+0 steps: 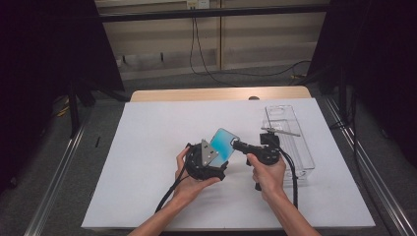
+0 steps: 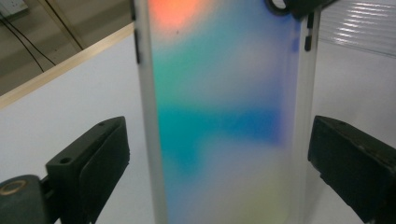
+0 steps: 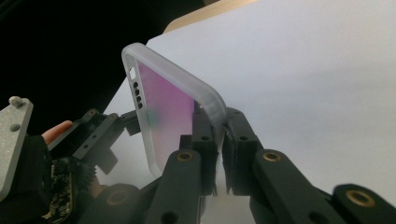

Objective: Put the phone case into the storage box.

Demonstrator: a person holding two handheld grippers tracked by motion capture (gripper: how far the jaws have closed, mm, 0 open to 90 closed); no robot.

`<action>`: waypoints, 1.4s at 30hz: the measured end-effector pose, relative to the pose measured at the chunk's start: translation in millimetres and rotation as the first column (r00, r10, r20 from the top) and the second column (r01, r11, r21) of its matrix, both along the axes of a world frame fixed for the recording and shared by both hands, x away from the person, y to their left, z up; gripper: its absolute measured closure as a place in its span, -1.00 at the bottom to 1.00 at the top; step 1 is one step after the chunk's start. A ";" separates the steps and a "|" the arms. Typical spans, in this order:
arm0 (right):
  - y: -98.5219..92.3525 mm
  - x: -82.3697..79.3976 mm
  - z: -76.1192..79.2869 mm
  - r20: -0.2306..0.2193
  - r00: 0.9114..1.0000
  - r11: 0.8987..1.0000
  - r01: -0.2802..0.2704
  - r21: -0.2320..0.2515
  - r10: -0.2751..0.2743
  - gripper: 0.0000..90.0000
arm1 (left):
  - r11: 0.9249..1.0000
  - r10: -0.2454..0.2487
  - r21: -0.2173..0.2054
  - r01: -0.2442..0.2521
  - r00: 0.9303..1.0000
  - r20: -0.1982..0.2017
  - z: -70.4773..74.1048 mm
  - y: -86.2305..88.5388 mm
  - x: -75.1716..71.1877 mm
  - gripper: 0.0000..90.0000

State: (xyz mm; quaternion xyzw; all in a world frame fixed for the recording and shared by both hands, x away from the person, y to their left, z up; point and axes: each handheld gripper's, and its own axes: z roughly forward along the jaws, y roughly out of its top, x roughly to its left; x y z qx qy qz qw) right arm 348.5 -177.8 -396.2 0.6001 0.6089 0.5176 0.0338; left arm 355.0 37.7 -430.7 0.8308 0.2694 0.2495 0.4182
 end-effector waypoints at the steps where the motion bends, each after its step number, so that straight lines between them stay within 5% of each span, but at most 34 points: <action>1: -2.1 0.2 0.4 0.007 1.000 1.000 -0.001 -0.001 0.001 0.87 | 1.000 0.003 0.004 -0.003 1.000 -0.001 1.1 1.9 0.3 -0.88; 9: -15.6 -0.5 7.3 0.043 0.999 0.999 0.030 0.013 -0.031 0.88 | 0.995 0.036 -0.095 -0.040 0.999 -0.040 13.9 20.9 3.6 -0.90; 14: -18.0 -0.2 10.6 0.059 0.998 1.000 0.024 0.016 -0.025 0.87 | 0.993 0.032 -0.115 -0.040 0.997 -0.070 14.9 28.6 7.2 -0.93; 16: -18.0 -0.4 11.3 0.065 0.998 1.000 0.026 0.008 -0.027 0.88 | 0.992 0.028 -0.123 -0.036 0.997 -0.069 16.0 30.8 6.9 -0.93; 20: -20.2 -0.8 11.9 0.077 0.996 0.999 0.033 0.003 -0.033 0.87 | 0.985 -0.053 -0.164 0.046 0.998 -0.038 20.4 37.9 3.3 -0.95; 28: -30.7 -3.1 15.8 0.103 0.993 0.998 0.056 -0.027 -0.053 0.87 | 0.983 0.015 -0.180 -0.019 1.000 -0.024 19.0 50.3 2.0 -0.93; 42: -41.9 -6.3 20.5 0.153 0.986 0.995 0.084 -0.061 -0.074 0.87 | 0.968 0.044 -0.246 -0.038 0.999 0.018 18.2 69.1 -6.0 -0.93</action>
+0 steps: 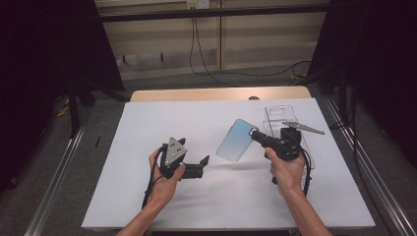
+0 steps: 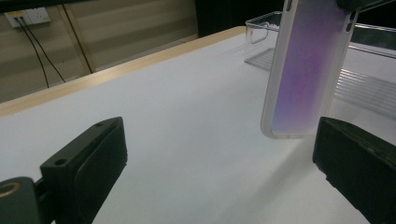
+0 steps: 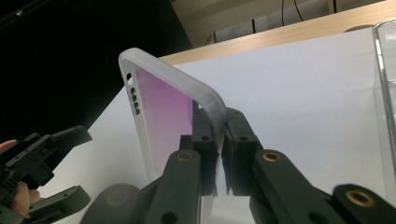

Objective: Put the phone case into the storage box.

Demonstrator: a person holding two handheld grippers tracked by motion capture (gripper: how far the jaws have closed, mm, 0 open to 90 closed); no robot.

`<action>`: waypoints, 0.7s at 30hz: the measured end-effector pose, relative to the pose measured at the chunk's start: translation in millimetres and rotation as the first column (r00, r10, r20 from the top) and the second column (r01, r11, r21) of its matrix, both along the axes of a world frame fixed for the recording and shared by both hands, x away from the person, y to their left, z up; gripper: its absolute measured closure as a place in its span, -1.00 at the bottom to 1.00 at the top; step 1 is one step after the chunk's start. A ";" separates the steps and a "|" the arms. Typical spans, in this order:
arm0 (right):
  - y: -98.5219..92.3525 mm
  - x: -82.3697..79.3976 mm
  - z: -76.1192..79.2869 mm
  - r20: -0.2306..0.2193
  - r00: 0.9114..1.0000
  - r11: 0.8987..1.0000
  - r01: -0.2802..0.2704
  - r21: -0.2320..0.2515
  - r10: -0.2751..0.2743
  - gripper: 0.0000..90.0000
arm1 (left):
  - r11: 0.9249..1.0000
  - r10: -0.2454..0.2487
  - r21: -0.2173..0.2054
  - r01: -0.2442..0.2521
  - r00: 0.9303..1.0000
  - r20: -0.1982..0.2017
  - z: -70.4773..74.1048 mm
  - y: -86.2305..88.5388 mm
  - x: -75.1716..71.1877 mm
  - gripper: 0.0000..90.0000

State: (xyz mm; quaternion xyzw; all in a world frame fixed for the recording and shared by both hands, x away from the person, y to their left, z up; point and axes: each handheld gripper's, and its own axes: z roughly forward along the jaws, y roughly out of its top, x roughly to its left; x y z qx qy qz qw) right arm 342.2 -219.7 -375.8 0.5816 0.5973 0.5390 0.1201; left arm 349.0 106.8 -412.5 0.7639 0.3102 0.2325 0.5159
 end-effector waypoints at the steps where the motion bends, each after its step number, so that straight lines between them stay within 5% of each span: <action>1: -0.8 -0.3 0.4 0.004 1.000 1.000 0.001 -0.001 -0.001 0.87 | 1.000 0.003 -0.003 -0.003 1.000 -0.003 -0.9 2.8 -0.8 -0.93; 21: -6.6 -5.1 14.6 0.048 0.999 0.998 -0.003 -0.066 0.006 0.87 | 0.994 0.061 -0.090 -0.062 0.998 -0.006 1.2 51.7 -16.2 -0.85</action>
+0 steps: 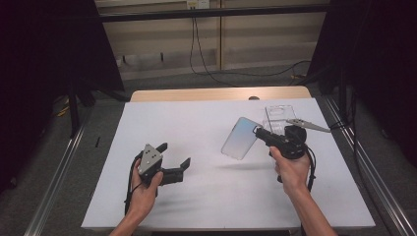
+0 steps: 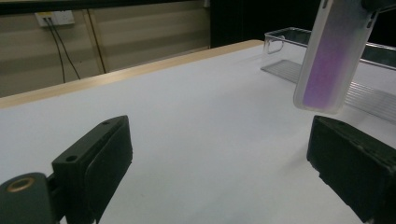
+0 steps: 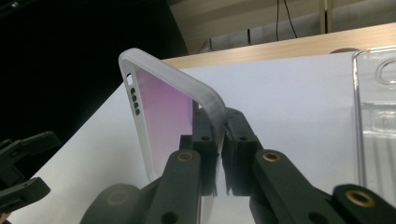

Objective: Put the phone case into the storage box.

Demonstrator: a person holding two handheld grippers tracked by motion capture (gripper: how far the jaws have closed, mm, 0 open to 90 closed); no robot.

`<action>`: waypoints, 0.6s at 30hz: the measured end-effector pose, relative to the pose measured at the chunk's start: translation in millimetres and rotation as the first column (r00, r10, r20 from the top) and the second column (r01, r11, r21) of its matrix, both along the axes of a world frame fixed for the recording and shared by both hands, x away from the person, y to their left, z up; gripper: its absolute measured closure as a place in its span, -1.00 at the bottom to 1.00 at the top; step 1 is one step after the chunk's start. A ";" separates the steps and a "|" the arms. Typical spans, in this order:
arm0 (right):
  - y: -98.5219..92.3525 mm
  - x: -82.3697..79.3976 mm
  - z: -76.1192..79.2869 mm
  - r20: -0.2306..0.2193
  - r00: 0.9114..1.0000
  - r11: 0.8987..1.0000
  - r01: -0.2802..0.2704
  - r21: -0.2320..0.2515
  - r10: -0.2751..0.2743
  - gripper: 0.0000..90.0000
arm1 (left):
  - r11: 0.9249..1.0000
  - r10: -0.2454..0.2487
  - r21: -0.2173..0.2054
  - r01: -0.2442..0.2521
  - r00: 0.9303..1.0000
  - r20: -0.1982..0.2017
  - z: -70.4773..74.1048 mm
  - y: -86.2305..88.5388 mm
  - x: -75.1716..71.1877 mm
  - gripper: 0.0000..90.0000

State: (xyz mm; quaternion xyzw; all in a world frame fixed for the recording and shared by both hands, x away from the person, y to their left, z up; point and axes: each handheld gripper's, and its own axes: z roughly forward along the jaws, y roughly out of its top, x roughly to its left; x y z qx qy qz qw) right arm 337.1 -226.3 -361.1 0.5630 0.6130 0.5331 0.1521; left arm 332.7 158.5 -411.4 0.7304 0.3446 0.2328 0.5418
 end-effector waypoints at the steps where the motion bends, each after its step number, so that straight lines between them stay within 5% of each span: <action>1: -1.2 -0.5 1.5 0.005 1.000 1.000 -0.001 0.001 0.001 0.87 | 1.000 0.001 -0.015 -0.001 1.000 -0.004 0.6 2.5 -2.0 -0.85; 9: -11.1 0.7 9.8 0.017 1.000 1.000 0.020 -0.022 -0.020 0.87 | 0.999 -0.007 -0.046 0.007 1.000 0.003 0.3 15.7 -8.7 -0.91; 18: -20.5 5.8 19.4 0.039 0.999 0.998 0.036 -0.060 -0.033 0.87 | 0.997 0.048 -0.061 -0.047 0.999 0.002 -0.5 24.5 -7.3 -0.92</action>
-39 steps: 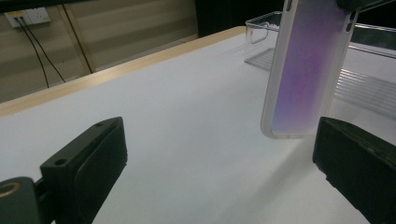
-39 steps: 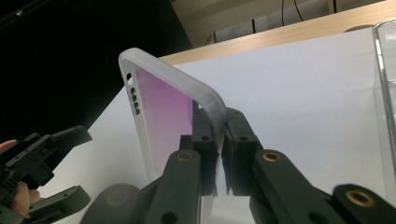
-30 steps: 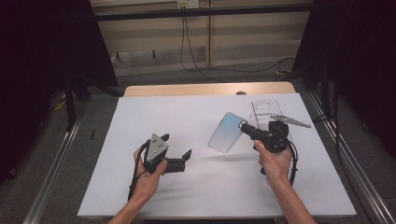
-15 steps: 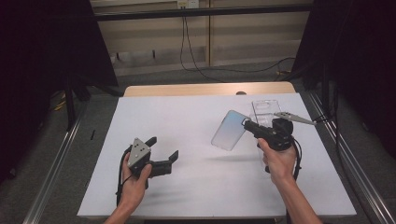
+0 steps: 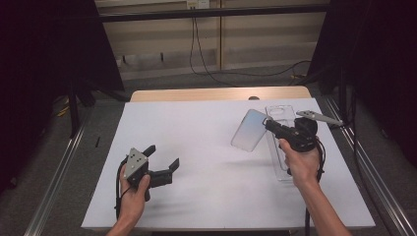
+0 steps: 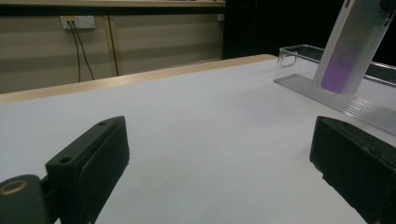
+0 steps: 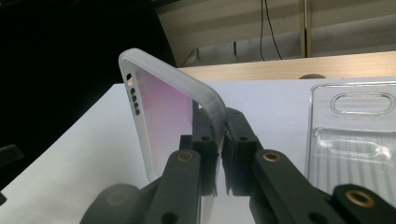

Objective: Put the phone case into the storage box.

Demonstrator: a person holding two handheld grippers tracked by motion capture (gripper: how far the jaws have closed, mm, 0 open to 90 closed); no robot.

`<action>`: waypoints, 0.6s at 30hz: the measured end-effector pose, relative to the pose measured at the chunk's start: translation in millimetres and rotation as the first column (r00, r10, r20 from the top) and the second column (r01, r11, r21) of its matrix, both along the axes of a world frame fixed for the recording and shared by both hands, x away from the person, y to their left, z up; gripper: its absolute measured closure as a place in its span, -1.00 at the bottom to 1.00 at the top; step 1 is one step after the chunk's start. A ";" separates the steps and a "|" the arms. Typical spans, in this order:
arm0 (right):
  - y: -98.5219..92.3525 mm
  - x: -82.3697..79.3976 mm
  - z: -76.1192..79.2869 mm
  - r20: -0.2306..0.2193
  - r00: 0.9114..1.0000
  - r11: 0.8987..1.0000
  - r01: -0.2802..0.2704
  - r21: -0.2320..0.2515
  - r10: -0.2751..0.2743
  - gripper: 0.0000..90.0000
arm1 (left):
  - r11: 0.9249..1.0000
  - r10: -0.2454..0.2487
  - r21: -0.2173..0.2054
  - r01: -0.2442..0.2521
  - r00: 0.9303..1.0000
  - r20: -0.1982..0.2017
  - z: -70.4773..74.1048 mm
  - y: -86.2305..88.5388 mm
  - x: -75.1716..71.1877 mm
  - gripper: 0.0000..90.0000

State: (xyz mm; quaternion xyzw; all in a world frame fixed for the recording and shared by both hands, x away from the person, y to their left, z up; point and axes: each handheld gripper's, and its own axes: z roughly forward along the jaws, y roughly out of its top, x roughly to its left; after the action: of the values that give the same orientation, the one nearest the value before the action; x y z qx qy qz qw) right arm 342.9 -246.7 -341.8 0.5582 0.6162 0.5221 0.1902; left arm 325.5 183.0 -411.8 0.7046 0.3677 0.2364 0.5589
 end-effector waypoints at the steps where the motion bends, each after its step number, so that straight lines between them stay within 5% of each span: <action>1: -1.0 0.4 0.9 -0.001 1.000 1.000 0.001 -0.004 -0.001 0.87 | 1.000 -0.007 0.018 0.007 1.000 0.007 -0.1 1.1 -0.9 -0.92; 18: -10.0 7.9 17.4 0.036 0.999 0.998 0.038 -0.057 -0.036 0.87 | 0.999 0.044 0.027 -0.045 0.998 0.038 -16.4 42.7 -21.1 -0.94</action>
State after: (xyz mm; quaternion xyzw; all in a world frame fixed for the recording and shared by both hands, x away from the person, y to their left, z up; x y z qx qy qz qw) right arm 350.8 -256.8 -324.3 0.5547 0.6169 0.5103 0.2267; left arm 304.4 225.7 -428.2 0.6994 0.3695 0.2667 0.5505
